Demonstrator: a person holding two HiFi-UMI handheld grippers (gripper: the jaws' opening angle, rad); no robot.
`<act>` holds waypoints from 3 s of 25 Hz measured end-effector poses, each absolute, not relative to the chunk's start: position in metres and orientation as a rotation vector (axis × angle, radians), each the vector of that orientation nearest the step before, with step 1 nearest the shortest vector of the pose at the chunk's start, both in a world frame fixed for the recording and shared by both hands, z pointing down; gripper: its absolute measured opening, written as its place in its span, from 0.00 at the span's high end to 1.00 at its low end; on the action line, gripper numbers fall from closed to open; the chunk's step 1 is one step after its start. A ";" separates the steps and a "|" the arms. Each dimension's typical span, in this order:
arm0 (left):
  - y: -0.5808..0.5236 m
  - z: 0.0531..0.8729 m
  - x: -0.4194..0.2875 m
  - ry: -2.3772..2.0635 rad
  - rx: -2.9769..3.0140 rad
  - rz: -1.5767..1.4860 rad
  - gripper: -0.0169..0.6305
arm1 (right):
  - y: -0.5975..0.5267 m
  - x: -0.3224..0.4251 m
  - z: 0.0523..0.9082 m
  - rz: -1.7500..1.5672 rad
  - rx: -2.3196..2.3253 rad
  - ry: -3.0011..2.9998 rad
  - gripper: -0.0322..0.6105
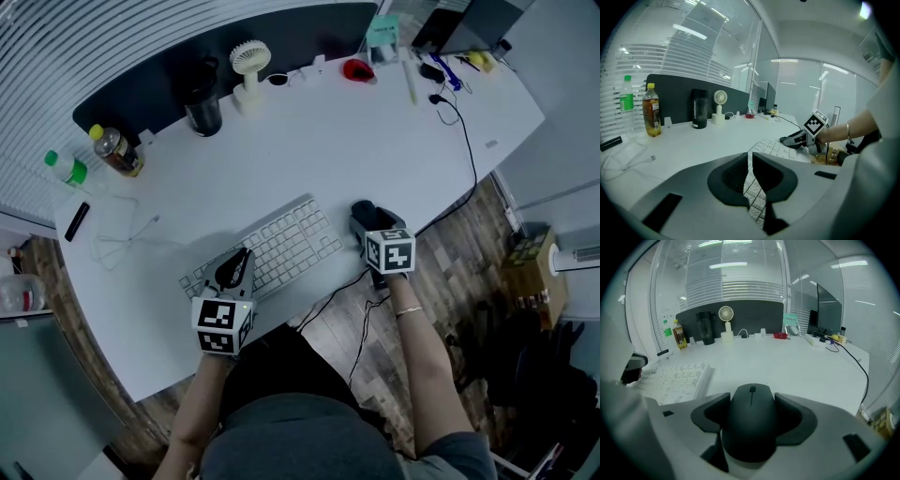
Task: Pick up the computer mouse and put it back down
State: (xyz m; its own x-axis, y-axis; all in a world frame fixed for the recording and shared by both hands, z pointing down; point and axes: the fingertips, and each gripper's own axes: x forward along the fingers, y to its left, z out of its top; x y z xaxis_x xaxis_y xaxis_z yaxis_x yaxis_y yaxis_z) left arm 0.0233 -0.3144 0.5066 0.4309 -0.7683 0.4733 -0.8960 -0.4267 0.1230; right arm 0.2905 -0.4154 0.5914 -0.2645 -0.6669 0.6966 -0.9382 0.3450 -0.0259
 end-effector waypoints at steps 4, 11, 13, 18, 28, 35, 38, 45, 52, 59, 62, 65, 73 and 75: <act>-0.314 0.509 0.023 -1.421 2.327 0.504 0.91 | -0.416 0.289 0.592 0.596 1.400 -2.040 0.48; -0.315 0.507 0.023 -1.431 2.320 0.501 0.91 | -0.416 0.289 0.591 0.572 1.407 -2.031 0.48; -0.315 0.506 0.023 -1.434 2.322 0.501 0.91 | -0.416 0.289 0.591 0.568 1.407 -2.033 0.47; -0.316 0.503 0.025 -1.439 2.333 0.502 0.91 | -0.414 0.290 0.579 0.537 1.449 -2.061 0.43; -0.315 0.488 0.029 -1.428 2.398 0.487 0.91 | -0.387 0.287 0.519 0.480 1.588 -2.181 0.53; -0.307 0.474 0.034 -1.391 2.466 0.466 0.91 | -0.351 0.271 0.484 0.457 1.662 -2.233 0.65; -0.301 0.471 0.033 -1.372 2.488 0.468 0.91 | -0.333 0.259 0.476 0.447 1.671 -2.257 0.70; -0.288 0.464 0.033 -1.341 2.526 0.453 0.91 | -0.301 0.240 0.468 0.480 1.697 -2.267 0.85; -0.271 0.462 0.025 -1.327 2.540 0.441 0.91 | -0.273 0.218 0.467 0.549 1.718 -2.300 0.94; -0.256 0.459 0.011 -1.341 2.542 0.429 0.91 | -0.245 0.193 0.460 0.598 1.716 -2.334 0.94; -0.249 0.458 0.006 -1.341 2.538 0.418 0.91 | -0.232 0.180 0.460 0.580 1.685 -2.337 0.94; -0.243 0.458 0.002 -1.336 2.536 0.411 0.91 | -0.219 0.172 0.459 0.575 1.672 -2.333 0.94; -0.224 0.466 -0.002 -1.320 2.531 0.418 0.91 | -0.187 0.163 0.460 0.565 1.639 -2.331 0.95; -0.221 0.467 -0.002 -1.316 2.532 0.419 0.91 | -0.182 0.164 0.461 0.565 1.639 -2.321 0.95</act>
